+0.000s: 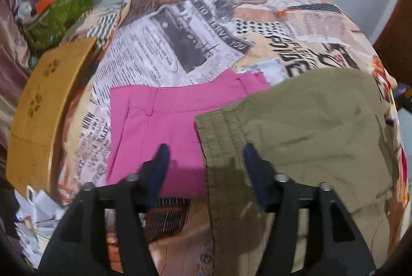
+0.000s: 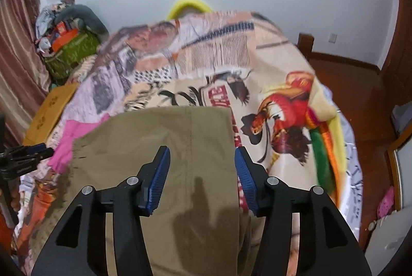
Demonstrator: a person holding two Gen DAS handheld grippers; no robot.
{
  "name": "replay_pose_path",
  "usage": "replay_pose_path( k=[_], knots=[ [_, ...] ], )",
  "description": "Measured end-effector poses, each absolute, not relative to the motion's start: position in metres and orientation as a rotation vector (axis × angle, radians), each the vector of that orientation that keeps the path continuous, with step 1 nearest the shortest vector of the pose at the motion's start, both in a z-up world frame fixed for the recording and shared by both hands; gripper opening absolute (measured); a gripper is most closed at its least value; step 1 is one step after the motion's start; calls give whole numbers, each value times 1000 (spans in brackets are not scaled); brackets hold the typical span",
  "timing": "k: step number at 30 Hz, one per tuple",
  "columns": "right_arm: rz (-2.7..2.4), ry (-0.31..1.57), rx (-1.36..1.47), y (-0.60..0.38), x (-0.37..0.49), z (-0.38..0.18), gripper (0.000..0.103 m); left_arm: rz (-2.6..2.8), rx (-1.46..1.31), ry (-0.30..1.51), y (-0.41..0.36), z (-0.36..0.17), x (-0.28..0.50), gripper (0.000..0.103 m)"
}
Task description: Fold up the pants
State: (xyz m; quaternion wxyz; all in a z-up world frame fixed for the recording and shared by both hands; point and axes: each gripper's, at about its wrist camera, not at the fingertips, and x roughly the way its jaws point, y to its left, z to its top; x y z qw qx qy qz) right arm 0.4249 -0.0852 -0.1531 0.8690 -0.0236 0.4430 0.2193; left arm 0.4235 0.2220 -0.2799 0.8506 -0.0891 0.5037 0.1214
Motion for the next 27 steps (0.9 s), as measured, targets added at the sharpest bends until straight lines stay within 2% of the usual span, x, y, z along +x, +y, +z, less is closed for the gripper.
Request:
replay_pose_path(
  k=[2,5,9,13,15,16,17,19,20,24,27],
  knots=[
    [452,944,-51,-82,437,-165,50,283,-219,1058,232,-290,433,80],
    [433,959,-60,-77,456,-180,50,295,-240,1061,238,-303,448,80],
    [411,952,-70,-71,482,-193,58,255,-279,1110,240,-322,471,80],
    [443,983,-63,-65,498,-207,58,207,-291,1142,238,-337,486,80],
    [464,990,-55,-61,500,-214,58,190,-288,1145,237,-342,489,75],
    [468,993,-48,-61,501,-215,57,178,-299,1143,237,-344,490,68],
    [475,994,-28,-62,500,-217,55,163,-310,1144,236,-344,490,59],
    [495,986,27,-65,499,-218,43,159,-312,1142,233,-343,491,57],
    [484,974,31,-65,497,-217,41,161,-291,1138,230,-342,490,54],
    [448,935,-9,-61,493,-212,13,183,-228,1122,223,-336,488,47],
    [438,881,4,-65,486,-203,12,204,-199,1097,221,-326,483,46]
  ],
)
